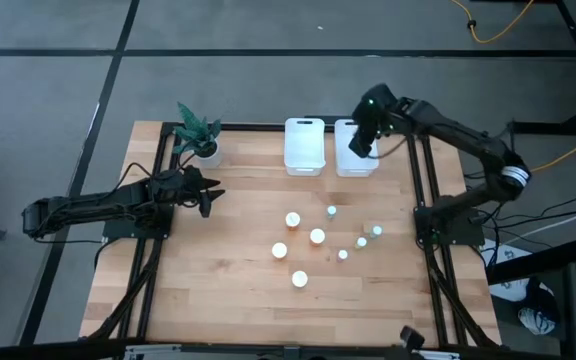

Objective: Pick and place medicine bottles into bin by pill shape (circle, oval)
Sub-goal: Put the small yellow pill bottle into the right white bin

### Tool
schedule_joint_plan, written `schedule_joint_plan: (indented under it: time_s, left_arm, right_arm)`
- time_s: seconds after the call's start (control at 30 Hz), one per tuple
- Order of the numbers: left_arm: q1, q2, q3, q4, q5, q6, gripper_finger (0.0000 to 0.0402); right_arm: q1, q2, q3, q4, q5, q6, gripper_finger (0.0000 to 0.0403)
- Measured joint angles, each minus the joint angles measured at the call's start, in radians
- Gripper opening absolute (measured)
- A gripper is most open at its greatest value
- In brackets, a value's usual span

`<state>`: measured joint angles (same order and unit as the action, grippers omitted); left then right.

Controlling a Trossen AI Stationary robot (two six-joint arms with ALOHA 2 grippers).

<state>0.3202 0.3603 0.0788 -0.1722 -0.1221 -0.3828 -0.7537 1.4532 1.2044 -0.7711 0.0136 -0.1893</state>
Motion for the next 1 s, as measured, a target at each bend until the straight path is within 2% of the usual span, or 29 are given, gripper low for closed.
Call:
schedule_joint_plan:
  time_s: [0.23, 0.43, 0.73, 0.9, 1.0]
  left_arm:
    - [0.0, 0.0, 0.0, 0.0, -0.001, 0.0, 0.0182]
    - [0.0, 0.0, 0.0, 0.0, 0.0, 0.0, 0.0182]
    - [0.0, 0.0, 0.0, 0.0, 0.0, 0.0, 0.0182]
    - [0.0, 0.0, 0.0, 0.0, -0.001, 0.0, 0.0182]
    - [0.0, 0.0, 0.0, 0.0, -0.001, 0.0, 0.0182]
  right_arm:
    - [-0.075, 0.176, -0.001, 0.048, -0.008, 0.023, 0.0117]
    - [-0.105, 0.27, -0.001, 0.098, -0.008, 0.029, 0.0118]
    - [-0.111, 0.29, -0.001, 0.201, -0.01, 0.086, 0.0119]
    - [-0.115, 0.29, -0.001, 0.189, -0.097, 0.109, 0.0119]
    - [-0.114, 0.29, -0.001, 0.191, -0.094, 0.109, 0.0119]
